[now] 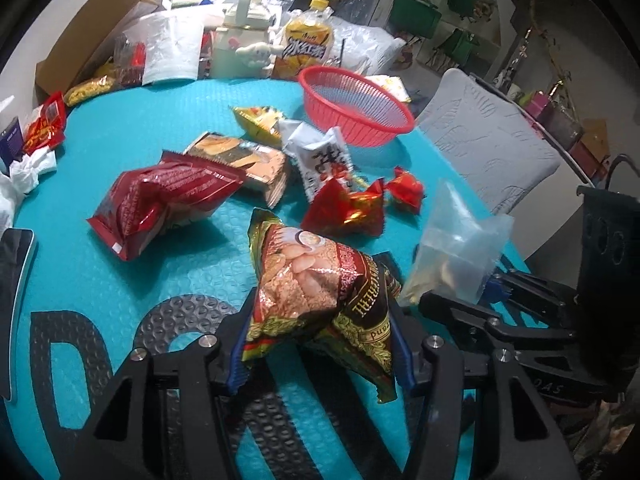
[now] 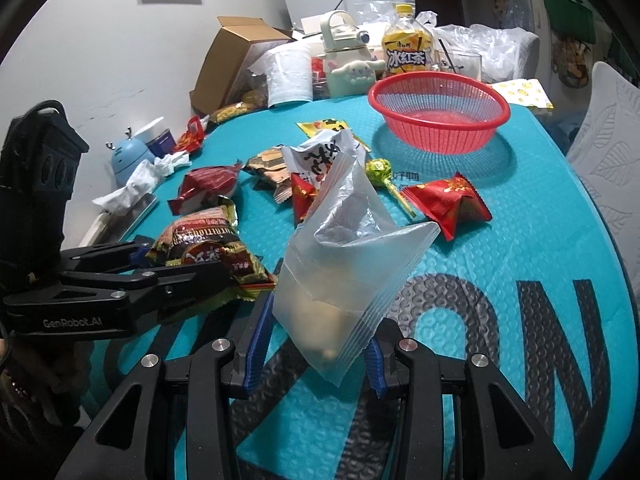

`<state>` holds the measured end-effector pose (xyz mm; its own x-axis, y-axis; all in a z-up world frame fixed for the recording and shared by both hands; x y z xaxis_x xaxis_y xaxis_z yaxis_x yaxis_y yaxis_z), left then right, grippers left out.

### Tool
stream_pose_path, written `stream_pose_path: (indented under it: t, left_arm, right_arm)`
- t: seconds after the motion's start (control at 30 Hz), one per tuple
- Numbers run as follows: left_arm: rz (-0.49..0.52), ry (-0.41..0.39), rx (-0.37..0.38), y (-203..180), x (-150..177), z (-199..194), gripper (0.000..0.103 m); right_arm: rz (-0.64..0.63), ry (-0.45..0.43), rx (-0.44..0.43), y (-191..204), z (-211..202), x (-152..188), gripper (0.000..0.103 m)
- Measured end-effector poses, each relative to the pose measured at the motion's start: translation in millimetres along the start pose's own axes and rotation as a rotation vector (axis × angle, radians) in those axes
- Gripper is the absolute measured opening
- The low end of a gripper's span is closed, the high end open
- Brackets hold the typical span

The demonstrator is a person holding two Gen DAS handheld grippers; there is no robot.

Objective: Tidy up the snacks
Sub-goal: 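Lift the cracker packet and zip bag and carry both over the red basket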

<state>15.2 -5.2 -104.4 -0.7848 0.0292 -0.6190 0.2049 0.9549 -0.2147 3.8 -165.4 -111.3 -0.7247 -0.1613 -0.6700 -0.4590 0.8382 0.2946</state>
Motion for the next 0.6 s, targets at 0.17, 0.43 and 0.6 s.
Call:
stream_pose_path:
  t: [0.17,0.43,0.6]
  left_arm:
    - [0.003,-0.027,0.020,-8.2,-1.3,-10.5,0.054]
    - [0.014,-0.078,0.053,-18.1,-13.4,-24.9,0.054]
    - [0.018,-0.118,0.064,-24.3,-29.4,-30.7,0.054]
  right_arm:
    - [0.014,-0.015,0.002,2.8,-10.8,2.5,0.040]
    - [0.019,-0.056,0.033,6.9,-34.8,-5.2,0.039]
    - [0.031,-0.094,0.026,5.6,-49.3,-14.9,0.039]
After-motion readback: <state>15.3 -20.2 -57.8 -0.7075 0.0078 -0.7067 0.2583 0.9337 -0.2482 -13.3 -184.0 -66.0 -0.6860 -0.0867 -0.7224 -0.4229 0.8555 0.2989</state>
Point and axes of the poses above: each gripper's, at about its wrist camera, not at the fingertips, and z roughly the way its jaws point, y to its left, x to its underside, the point moved 2 cm from there along z, roughly the way its jaws point, and after that the axes turned 7 degrees about -x, right-handed, at the moved point
